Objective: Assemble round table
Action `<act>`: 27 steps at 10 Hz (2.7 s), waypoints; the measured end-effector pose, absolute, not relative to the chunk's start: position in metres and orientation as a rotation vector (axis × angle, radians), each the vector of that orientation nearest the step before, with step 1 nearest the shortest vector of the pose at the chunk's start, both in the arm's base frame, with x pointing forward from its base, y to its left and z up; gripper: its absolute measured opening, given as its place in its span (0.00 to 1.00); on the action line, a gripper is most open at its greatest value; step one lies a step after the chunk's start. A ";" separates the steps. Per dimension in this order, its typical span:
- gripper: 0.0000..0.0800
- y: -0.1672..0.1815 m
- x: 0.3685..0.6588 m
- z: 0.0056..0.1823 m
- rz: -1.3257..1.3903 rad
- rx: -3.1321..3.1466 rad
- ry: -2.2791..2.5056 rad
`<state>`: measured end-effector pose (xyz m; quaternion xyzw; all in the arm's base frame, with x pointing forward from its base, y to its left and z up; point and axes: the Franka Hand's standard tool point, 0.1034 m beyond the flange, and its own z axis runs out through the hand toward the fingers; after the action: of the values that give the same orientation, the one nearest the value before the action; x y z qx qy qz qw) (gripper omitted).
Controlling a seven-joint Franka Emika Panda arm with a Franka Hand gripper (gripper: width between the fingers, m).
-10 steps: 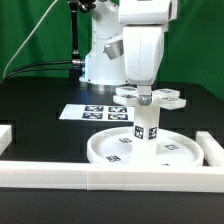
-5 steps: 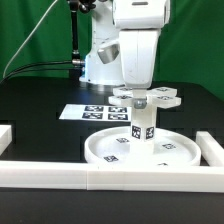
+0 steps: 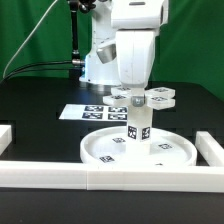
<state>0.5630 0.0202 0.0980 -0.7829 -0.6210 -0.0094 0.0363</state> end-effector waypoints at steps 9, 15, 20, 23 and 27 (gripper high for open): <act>0.56 0.021 0.563 0.098 0.001 -2.845 -1.143; 0.56 0.028 0.557 0.097 -0.018 -3.053 -0.179; 0.56 0.037 0.558 0.097 -0.012 -3.016 0.329; 0.56 0.038 0.558 0.097 0.003 -2.968 0.593; 0.56 0.038 0.556 0.098 0.017 -2.792 1.126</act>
Offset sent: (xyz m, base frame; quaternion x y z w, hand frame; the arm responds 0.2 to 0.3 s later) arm 0.0000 0.0000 0.0000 0.0000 0.0000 0.1296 0.9916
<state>0.5556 0.0380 0.0977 -0.9254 0.3732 0.0057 0.0656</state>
